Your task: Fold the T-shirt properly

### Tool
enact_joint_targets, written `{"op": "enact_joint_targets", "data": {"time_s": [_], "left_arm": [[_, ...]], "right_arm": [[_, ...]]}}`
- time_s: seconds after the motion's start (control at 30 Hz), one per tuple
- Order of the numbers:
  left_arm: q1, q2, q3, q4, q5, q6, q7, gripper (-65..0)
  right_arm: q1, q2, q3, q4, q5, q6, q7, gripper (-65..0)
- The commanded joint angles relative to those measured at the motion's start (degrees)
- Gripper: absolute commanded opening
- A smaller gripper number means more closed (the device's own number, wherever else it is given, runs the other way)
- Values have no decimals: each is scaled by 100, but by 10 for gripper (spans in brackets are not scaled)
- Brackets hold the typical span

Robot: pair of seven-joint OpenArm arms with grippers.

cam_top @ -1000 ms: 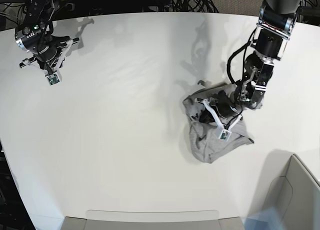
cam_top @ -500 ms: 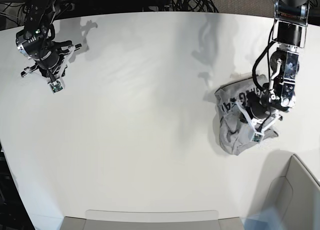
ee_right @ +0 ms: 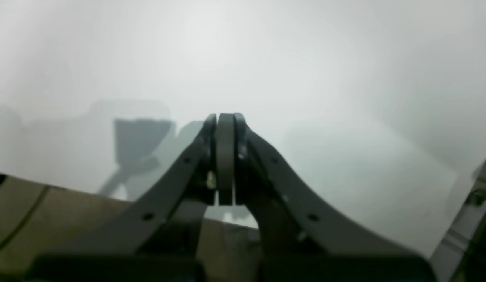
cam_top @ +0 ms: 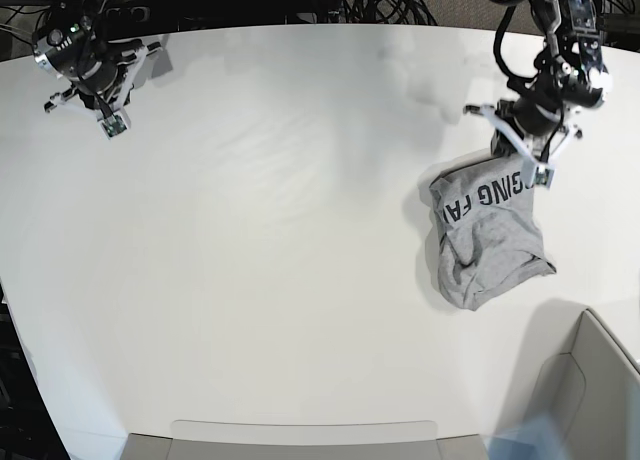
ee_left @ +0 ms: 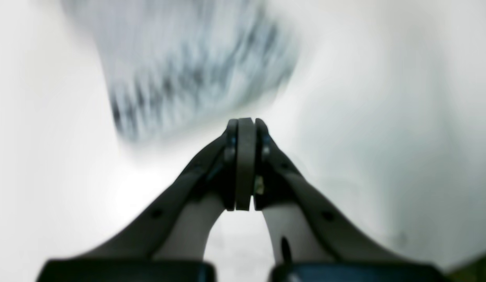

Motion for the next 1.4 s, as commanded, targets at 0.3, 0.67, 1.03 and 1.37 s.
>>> {"op": "enact_joint_targets", "data": {"time_s": [0.3, 0.67, 1.03, 1.37], "left_arm": [[2516, 254, -63, 118, -25, 16, -2001, -650], [4037, 368, 51, -146, 555, -19, -2854, -650], [4248, 887, 860, -2018, 1909, -28, -4243, -650], [3456, 773, 992, -4735, 1909, -775, -5280, -650]], "right_arm": [[-1668, -507, 165, 95, 9, 89, 1551, -650], [-2214, -1263, -960, -46, -1846, 89, 2034, -650], [-2539, -1501, -969, -644, -2110, 89, 2069, -650], [-2583, -1579, -758, -3184, -2075, 89, 4153, -650]]}}
